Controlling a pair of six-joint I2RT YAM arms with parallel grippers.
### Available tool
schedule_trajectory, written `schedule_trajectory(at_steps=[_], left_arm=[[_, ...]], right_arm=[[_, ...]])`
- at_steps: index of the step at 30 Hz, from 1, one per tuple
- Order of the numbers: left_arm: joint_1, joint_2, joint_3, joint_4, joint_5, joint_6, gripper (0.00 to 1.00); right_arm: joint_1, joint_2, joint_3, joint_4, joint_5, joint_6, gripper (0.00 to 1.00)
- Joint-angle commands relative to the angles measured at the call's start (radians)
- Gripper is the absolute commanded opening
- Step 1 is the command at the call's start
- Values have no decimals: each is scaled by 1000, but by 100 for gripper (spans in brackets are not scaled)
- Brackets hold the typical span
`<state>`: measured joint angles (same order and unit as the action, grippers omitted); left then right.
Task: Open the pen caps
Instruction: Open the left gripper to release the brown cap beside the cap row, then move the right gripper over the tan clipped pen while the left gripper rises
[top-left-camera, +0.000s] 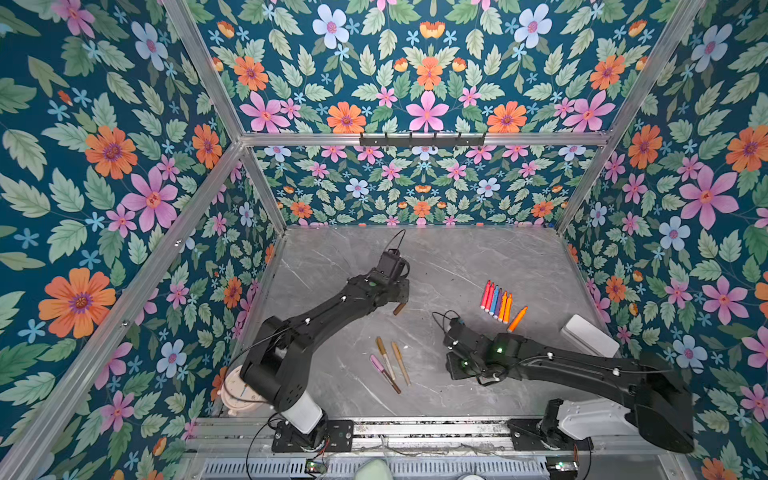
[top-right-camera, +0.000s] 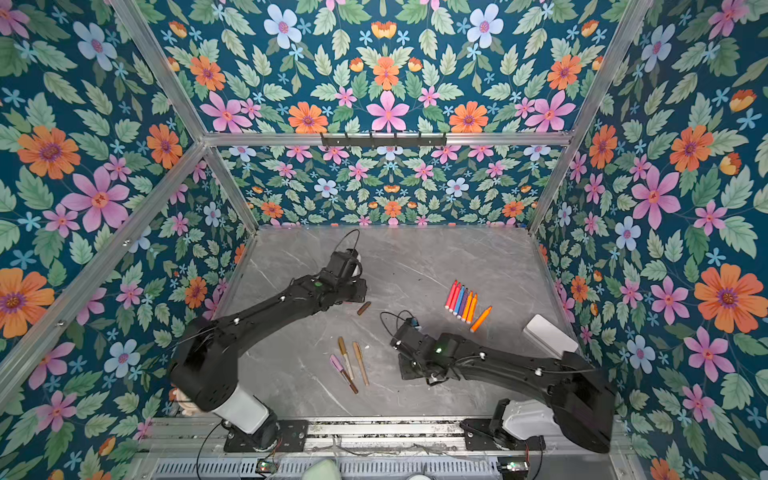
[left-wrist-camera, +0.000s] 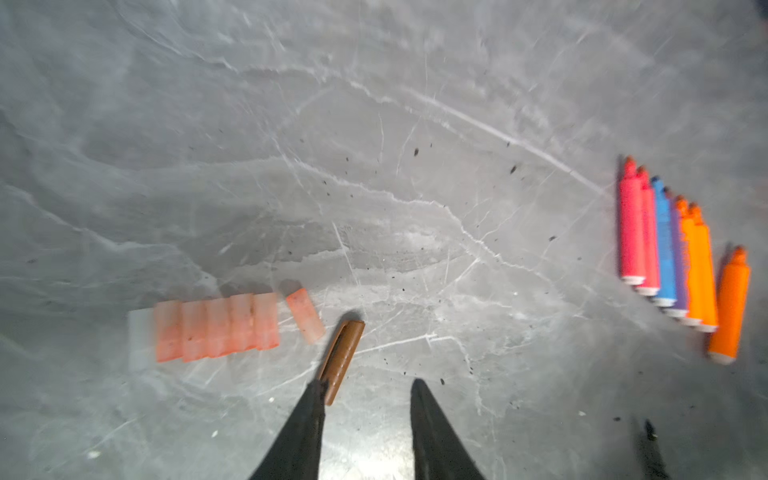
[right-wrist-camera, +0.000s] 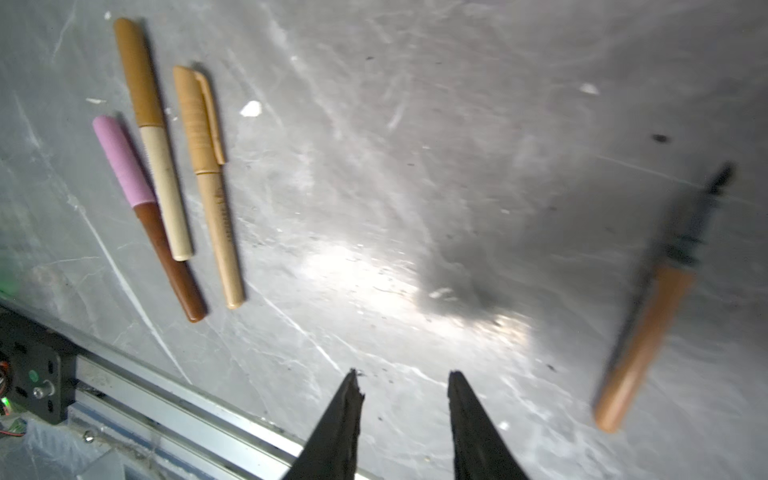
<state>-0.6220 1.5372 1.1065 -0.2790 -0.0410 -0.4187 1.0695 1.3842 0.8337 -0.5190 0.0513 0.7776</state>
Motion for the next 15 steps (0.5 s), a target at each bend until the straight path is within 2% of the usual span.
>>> schedule_trajectory(at_steps=[1,5,8,15], left_arm=[[18,-146,-100,162,-51,-52,37],[24,-379,-252,303,-101,-74,41],[24,-492,-328,362,-114,-79,41],[24,-554,-372,348,-125,-66,41]], right_arm=[[60,142,118,63,-8,-31,31],[104,342,278,62,-30,-59,30],[108,435,363,60,-61,-74,32],[108,568,482,-34,-54,-84,32]])
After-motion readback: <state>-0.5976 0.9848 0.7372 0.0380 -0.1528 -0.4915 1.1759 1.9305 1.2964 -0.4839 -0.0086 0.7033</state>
